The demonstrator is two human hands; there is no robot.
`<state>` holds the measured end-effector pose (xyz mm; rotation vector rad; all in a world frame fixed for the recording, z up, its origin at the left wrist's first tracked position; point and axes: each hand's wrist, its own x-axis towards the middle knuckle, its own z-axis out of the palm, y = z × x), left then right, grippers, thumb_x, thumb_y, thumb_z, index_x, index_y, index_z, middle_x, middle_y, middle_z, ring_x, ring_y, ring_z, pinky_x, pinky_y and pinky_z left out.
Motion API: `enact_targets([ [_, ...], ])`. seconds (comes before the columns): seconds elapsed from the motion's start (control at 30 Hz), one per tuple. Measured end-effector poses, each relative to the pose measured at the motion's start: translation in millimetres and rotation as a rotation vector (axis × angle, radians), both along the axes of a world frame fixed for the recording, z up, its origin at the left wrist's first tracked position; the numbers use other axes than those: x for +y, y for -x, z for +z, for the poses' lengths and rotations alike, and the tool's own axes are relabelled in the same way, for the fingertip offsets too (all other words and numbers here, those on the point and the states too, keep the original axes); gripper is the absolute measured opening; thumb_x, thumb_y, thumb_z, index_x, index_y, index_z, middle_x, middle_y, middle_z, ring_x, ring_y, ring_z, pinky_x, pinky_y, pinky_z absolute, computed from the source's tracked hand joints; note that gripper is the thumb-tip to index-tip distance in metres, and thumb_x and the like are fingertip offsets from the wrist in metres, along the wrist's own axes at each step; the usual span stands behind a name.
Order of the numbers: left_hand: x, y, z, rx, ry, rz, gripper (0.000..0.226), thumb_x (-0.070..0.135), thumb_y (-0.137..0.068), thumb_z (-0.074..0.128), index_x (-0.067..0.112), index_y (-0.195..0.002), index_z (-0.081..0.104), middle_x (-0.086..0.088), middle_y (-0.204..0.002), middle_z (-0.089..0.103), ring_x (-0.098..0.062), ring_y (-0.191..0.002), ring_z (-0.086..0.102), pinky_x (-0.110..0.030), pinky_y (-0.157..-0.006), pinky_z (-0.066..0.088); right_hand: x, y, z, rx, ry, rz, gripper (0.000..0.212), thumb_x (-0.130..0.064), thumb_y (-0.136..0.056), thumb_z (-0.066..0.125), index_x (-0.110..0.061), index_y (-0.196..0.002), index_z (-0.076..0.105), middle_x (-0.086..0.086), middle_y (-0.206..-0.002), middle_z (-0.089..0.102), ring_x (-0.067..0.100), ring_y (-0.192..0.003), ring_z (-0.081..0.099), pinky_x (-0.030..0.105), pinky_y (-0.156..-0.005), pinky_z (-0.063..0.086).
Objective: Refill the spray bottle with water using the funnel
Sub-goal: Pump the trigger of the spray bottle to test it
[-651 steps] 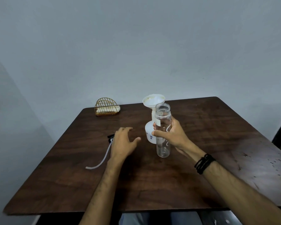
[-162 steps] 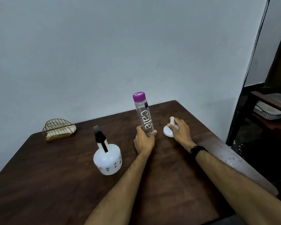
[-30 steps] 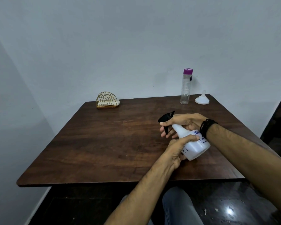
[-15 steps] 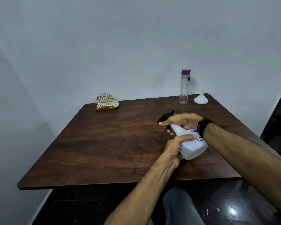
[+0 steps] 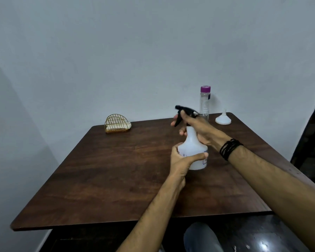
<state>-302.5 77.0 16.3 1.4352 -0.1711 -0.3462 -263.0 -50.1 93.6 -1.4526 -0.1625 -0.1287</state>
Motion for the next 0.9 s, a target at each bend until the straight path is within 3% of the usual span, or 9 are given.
enact_targets([
  [0.1,14,-15,7,-0.098,0.019,0.015,0.106,0.018,-0.05,0.1,0.025,-0.14,0.045,0.004,-0.131,0.058,-0.014,-0.119,0.058,-0.036,-0.104,0.051,-7,2,21,-0.316,-0.225,-0.177,0.03,-0.042,-0.091,0.064,-0.02,-0.11,0.067,0.012,-0.096,0.07,0.021,-0.061,0.061,0.026,-0.048,0.047],
  [0.2,29,-26,9,-0.18,0.009,-0.005,0.122,0.038,-0.039,0.102,0.029,-0.145,0.044,0.008,-0.141,0.053,-0.01,-0.131,0.049,-0.031,-0.113,0.041,-21,9,51,-0.531,-0.433,-0.367,0.036,-0.039,-0.093,0.064,-0.011,-0.115,0.06,0.017,-0.1,0.064,0.023,-0.068,0.062,0.026,-0.049,0.043],
  [0.27,36,-32,8,-0.216,0.023,-0.036,0.127,0.048,-0.032,0.101,0.032,-0.145,0.045,0.01,-0.142,0.054,-0.007,-0.132,0.051,-0.035,-0.115,0.041,-28,15,67,-0.556,-0.402,-0.439,0.048,-0.045,-0.091,0.064,-0.004,-0.116,0.06,0.02,-0.101,0.066,0.022,-0.061,0.056,0.028,-0.051,0.043],
  [0.37,36,-40,19,-0.29,0.048,-0.082,0.12,0.037,-0.038,0.101,0.03,-0.144,0.045,0.008,-0.142,0.056,-0.009,-0.131,0.054,-0.041,-0.113,0.044,-20,15,73,-0.561,-0.292,-0.411,0.058,-0.043,-0.091,0.065,0.0,-0.13,0.055,0.024,-0.104,0.063,0.019,-0.061,0.058,0.028,-0.05,0.043],
  [0.5,21,-40,53,-0.448,0.07,-0.121,0.11,0.029,-0.043,0.098,0.025,-0.141,0.048,0.007,-0.137,0.059,-0.01,-0.124,0.06,-0.034,-0.103,0.053,0,25,76,-0.552,-0.197,-0.326,0.038,-0.046,-0.09,0.062,-0.015,-0.111,0.065,0.011,-0.094,0.071,0.022,-0.055,0.053,0.026,-0.048,0.042],
  [0.6,18,-45,66,-0.53,0.061,-0.112,0.111,0.027,-0.044,0.098,0.025,-0.143,0.047,0.01,-0.138,0.057,-0.001,-0.123,0.058,-0.024,-0.101,0.051,-1,28,74,-0.719,-0.347,-0.442,0.014,-0.031,-0.102,0.054,-0.024,-0.103,0.067,0.015,-0.09,0.066,0.023,-0.048,0.047,0.027,-0.047,0.04],
  [0.67,20,-50,64,-0.526,0.021,-0.103,0.117,0.036,-0.04,0.098,0.027,-0.144,0.043,0.01,-0.144,0.051,0.001,-0.129,0.052,-0.021,-0.107,0.045,4,19,56,-0.544,-0.285,-0.449,0.015,-0.03,-0.101,0.056,-0.019,-0.107,0.064,0.013,-0.084,0.064,0.021,-0.048,0.047,0.028,-0.046,0.041],
  [0.77,27,-56,45,-0.433,-0.17,-0.174,0.129,0.049,-0.036,0.098,0.03,-0.147,0.035,0.008,-0.151,0.043,-0.009,-0.137,0.044,-0.035,-0.114,0.042,12,12,9,-0.247,-0.123,-0.344,0.02,-0.03,-0.098,0.06,-0.013,-0.107,0.067,0.011,-0.082,0.066,0.021,-0.05,0.048,0.026,-0.045,0.043],
  [0.9,24,-39,27,-0.324,-0.281,-0.273,0.11,0.033,-0.045,0.1,0.029,-0.139,0.043,0.004,-0.133,0.057,-0.011,-0.113,0.063,-0.026,-0.088,0.059,8,11,0,-0.205,-0.198,-0.337,0.023,-0.03,-0.099,0.059,-0.006,-0.098,0.063,0.012,-0.087,0.068,0.019,-0.046,0.049,0.025,-0.044,0.042],
])
